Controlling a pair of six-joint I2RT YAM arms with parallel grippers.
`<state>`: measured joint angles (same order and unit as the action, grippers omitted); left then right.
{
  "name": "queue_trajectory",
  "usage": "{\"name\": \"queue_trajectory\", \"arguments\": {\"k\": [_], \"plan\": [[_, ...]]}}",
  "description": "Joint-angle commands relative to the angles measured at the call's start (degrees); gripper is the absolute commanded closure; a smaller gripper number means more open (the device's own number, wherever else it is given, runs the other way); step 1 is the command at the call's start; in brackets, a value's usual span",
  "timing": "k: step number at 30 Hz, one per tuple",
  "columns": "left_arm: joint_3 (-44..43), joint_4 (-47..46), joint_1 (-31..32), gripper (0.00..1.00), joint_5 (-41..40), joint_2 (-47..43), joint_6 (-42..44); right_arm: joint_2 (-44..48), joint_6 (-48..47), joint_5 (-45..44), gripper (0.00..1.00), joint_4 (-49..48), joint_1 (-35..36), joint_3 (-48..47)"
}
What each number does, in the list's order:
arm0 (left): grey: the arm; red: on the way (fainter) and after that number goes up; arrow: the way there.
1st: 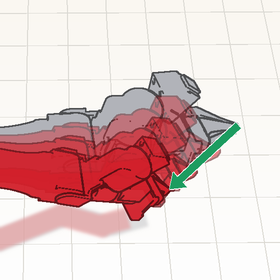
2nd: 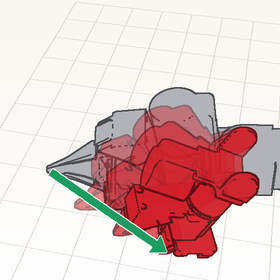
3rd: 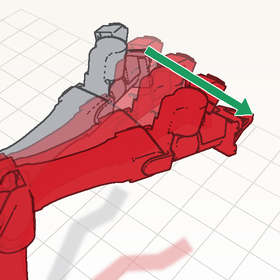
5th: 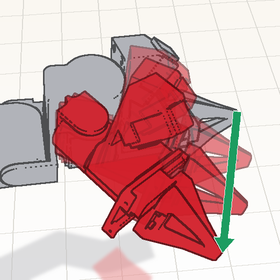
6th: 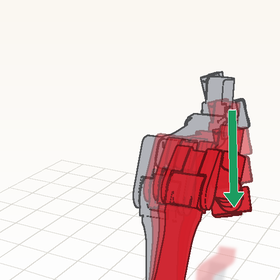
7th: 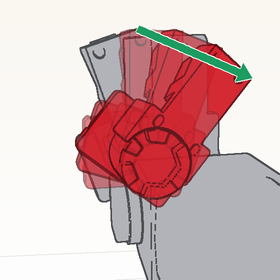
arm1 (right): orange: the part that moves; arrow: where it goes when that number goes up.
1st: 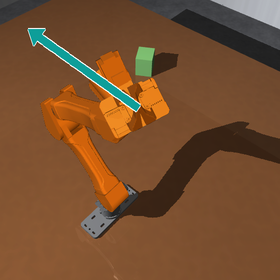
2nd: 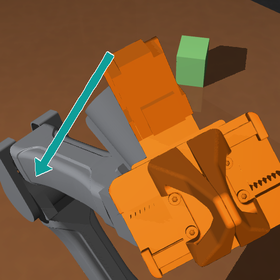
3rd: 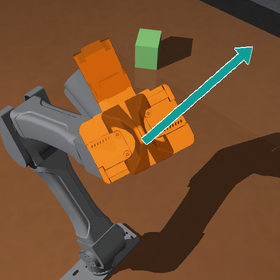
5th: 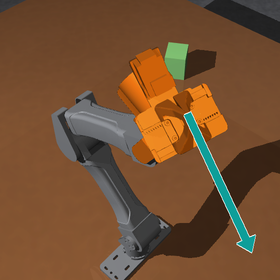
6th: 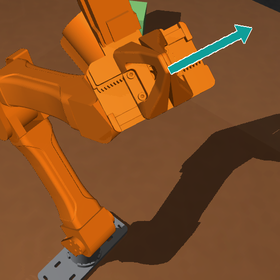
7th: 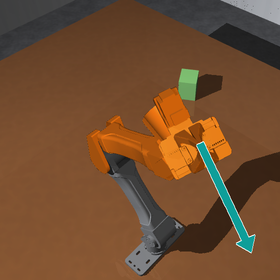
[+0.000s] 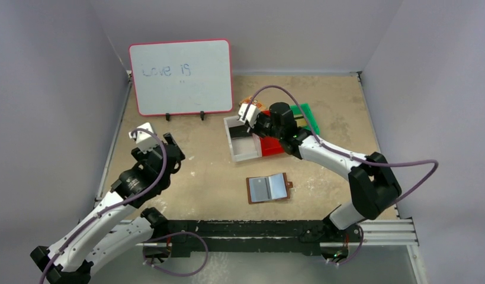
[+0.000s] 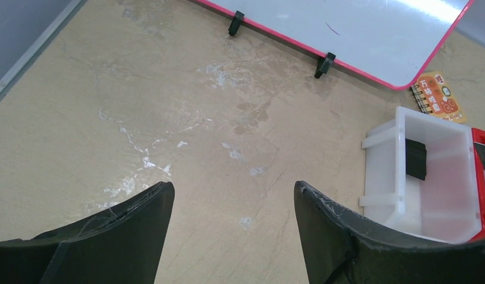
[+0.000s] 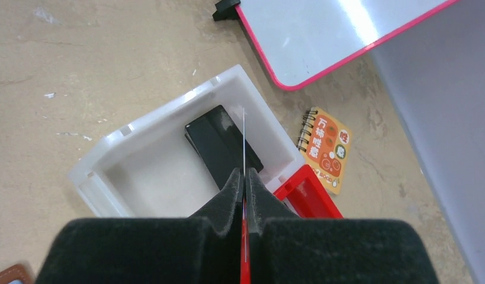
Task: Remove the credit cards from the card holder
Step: Place the credit card in the storage box.
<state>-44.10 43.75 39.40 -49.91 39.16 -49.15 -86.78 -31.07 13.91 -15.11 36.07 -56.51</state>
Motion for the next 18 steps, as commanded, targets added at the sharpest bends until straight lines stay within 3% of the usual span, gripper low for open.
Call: {"name": "queue_trajectory", "arguments": {"k": [1, 7, 18], "plan": [[-0.67, -1.09, -0.11, 0.26, -0.84, 1.95, -1.46, -2.95, -6.73, -2.28, 1.00, -5.04, 1.58, -3.12], [-1.44, 0.11, -0.11, 0.25, -1.22, 1.98, -1.21, -5.98, -12.37, -3.38, 1.00, -7.67, 2.36, -2.71], [-1.42, -0.16, -0.11, 0.24, 0.63, -1.59, 0.55, -13.69, -17.73, -5.46, 1.00, -3.83, 3.33, -7.00]]}}
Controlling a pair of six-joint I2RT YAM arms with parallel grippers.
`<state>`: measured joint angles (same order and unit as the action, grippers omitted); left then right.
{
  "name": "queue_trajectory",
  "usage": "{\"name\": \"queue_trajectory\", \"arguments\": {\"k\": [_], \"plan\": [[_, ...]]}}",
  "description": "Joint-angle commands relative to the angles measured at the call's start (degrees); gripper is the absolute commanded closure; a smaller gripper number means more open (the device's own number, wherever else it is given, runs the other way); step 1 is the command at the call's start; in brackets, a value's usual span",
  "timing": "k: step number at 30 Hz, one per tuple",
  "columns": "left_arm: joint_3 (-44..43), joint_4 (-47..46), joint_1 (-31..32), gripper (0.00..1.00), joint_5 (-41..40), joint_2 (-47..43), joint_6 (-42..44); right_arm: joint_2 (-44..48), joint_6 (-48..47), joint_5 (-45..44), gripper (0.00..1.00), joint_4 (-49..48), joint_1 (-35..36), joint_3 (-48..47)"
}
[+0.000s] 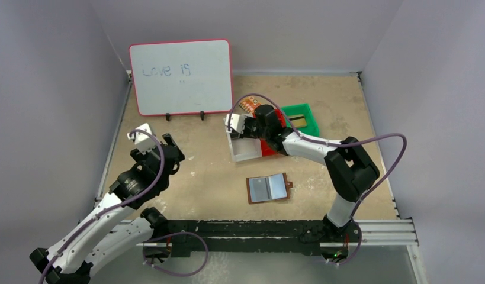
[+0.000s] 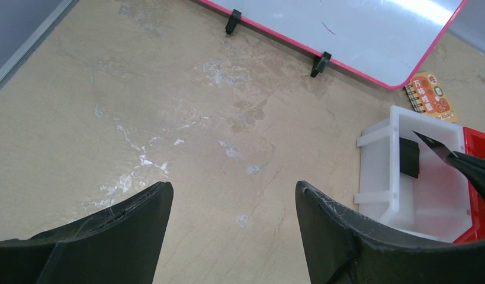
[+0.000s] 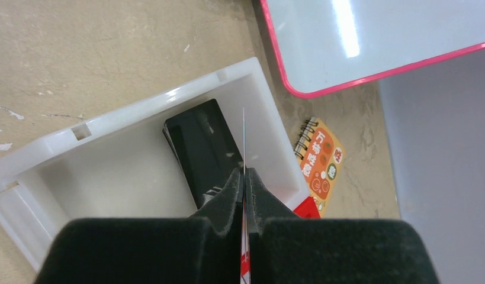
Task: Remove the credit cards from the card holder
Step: Place the credit card in the storage box.
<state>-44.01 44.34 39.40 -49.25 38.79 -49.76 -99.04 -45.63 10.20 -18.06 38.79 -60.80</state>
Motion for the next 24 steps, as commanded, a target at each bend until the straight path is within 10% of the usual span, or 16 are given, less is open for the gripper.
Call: {"name": "queue_trajectory", "arguments": {"k": [1, 24], "plan": [[-1.42, -0.77, -0.12, 0.24, -0.10, -1.44, 1.11, -1.98, -3.56, -2.09, 1.00, -0.76, 0.67, -3.00], [-1.50, 0.38, -0.09, 0.24, -1.82, -2.12, 0.20, -12.17, -9.49, -7.91, 0.96, 1.36, 2.78, -10.21]]}}
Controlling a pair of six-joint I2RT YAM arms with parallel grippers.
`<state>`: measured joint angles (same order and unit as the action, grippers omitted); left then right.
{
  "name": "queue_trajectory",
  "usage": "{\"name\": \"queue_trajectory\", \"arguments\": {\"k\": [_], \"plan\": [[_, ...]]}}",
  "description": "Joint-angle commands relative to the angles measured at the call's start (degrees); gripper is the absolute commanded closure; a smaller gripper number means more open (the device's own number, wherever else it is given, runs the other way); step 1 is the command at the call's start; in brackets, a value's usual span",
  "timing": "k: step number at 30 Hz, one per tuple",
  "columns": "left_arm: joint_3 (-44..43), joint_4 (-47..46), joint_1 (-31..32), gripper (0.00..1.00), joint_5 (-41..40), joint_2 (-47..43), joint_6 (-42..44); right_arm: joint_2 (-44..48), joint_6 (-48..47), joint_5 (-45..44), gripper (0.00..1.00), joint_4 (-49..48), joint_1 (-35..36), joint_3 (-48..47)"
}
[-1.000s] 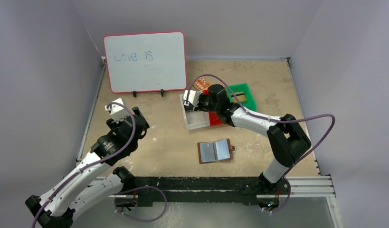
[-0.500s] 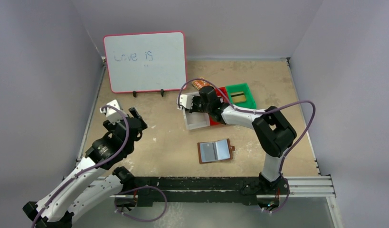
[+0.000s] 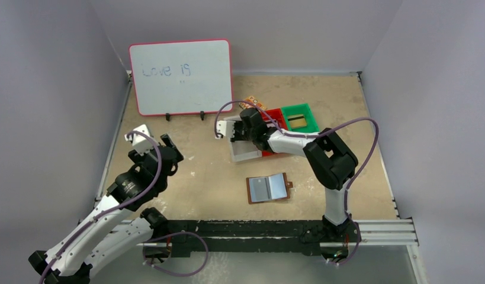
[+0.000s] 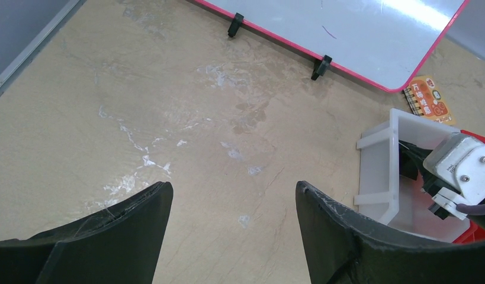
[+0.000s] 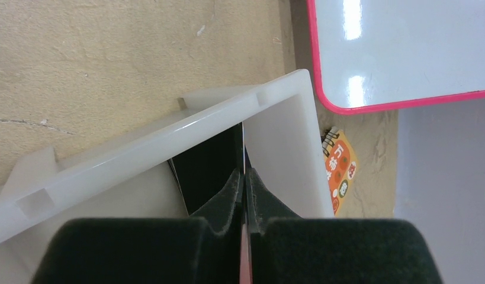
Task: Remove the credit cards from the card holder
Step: Place the credit card in the storage box.
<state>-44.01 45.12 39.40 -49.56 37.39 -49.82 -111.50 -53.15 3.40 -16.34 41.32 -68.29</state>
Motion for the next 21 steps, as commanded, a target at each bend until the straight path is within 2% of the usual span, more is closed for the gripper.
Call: {"name": "queue_trajectory", "arguments": {"k": [1, 9, 15, 21], "plan": [[-1.47, -0.39, -0.12, 0.25, -1.50, -0.73, 0.27, 0.24, -2.15, -1.16, 0.95, -0.16, 0.25, -2.65], [-1.45, -0.45, -0.06, 0.25, -1.15, 0.25, 0.35, -0.32, -3.42, -0.59, 0.83, 2.32, 0.25, -2.56], [-1.52, -0.56, -0.10, 0.25, -0.72, 1.00, 0.57, 0.07, -3.14, 0.48, 0.70, 4.63, 0.26, -3.25], [-1.49, -0.75, -0.08, 0.25, -0.30, 1.28, 0.68, 1.11, -3.02, 4.53, 0.61, 7.53, 0.25, -3.04]]}}
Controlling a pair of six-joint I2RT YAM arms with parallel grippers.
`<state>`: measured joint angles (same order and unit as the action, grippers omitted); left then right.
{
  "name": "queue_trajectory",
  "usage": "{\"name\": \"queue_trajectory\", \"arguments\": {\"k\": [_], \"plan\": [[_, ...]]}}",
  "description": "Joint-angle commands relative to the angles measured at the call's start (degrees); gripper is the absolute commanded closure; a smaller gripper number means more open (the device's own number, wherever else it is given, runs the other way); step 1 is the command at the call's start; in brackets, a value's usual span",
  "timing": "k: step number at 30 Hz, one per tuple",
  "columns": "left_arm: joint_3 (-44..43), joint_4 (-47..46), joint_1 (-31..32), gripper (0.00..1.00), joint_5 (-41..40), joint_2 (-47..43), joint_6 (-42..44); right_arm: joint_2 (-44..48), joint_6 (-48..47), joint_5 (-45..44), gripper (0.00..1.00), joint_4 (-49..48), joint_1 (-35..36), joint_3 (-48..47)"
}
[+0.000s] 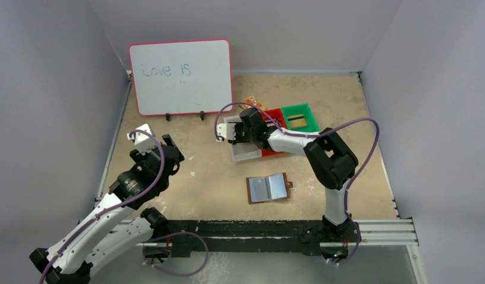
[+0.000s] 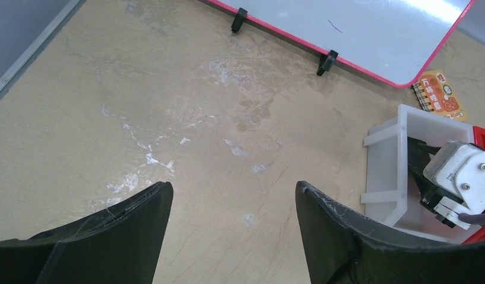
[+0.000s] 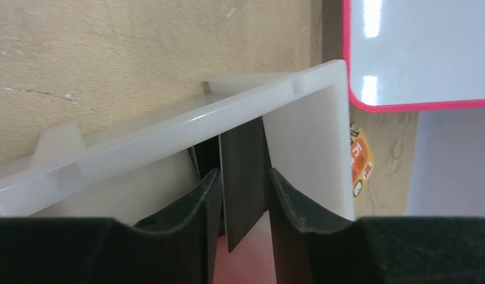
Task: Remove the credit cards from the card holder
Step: Place the credit card in the storage box.
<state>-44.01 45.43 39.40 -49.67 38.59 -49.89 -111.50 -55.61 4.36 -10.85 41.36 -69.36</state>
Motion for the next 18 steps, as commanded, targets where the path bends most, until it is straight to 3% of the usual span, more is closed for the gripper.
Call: {"name": "queue_trajectory", "arguments": {"k": [1, 12, 18], "plan": [[-1.44, -1.13, -0.07, 0.25, -0.10, 0.07, 0.78, 1.09, -0.62, 3.63, 0.60, 2.02, 0.21, -1.97], [-1.23, -1.81, -0.02, 0.25, 1.05, 0.99, 1.37, -0.98, -0.12, 2.43, 0.58, 2.34, 0.12, -3.93], [-1.21, -1.74, -0.02, 0.25, 1.07, 0.94, 1.39, 2.31, 1.04, 1.51, 0.56, 2.37, 0.12, -3.73]]}}
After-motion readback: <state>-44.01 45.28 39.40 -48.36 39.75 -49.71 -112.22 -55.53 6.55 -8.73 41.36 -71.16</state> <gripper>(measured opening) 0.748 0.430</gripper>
